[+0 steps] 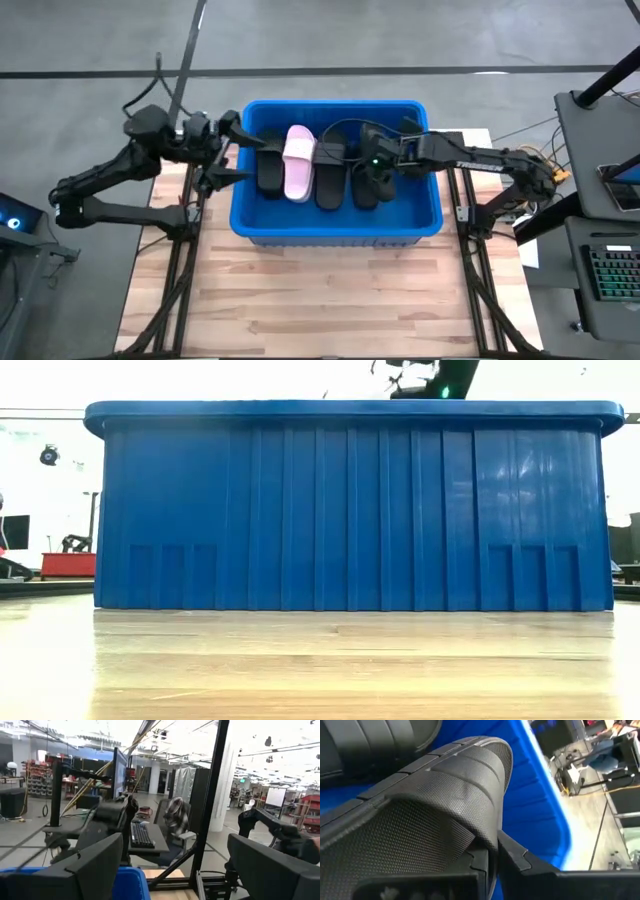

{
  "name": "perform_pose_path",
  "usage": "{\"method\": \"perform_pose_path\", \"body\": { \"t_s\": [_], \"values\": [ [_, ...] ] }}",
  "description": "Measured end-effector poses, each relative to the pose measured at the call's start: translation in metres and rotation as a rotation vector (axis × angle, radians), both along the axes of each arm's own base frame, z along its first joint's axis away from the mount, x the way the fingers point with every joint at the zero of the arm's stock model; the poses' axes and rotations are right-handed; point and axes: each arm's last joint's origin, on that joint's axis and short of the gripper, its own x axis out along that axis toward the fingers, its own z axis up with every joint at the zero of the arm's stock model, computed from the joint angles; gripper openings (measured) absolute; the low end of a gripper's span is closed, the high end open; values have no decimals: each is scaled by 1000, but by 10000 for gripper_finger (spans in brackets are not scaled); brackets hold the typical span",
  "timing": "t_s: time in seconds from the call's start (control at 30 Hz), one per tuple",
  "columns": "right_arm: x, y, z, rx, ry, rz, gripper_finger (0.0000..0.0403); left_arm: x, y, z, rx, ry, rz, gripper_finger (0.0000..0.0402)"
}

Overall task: Pick and place slides into bin
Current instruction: Put the black slipper into the blue container

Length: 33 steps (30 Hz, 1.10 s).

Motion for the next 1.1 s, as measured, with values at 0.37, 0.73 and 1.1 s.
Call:
{"method": "perform_pose_path", "body": {
  "t_s": [0.37,0.73,1.1],
  "values": [
    [13,-32,-56,-27,59,-6,12,-31,-10,6,25,-37,4,345],
    [50,-68,-82,49,139,-62,12,-31,-10,-1,42,21,12,345],
    [59,-71,-91,117,302,-30,13,-34,-11,-2,44,18,12,345]
  ]
}}
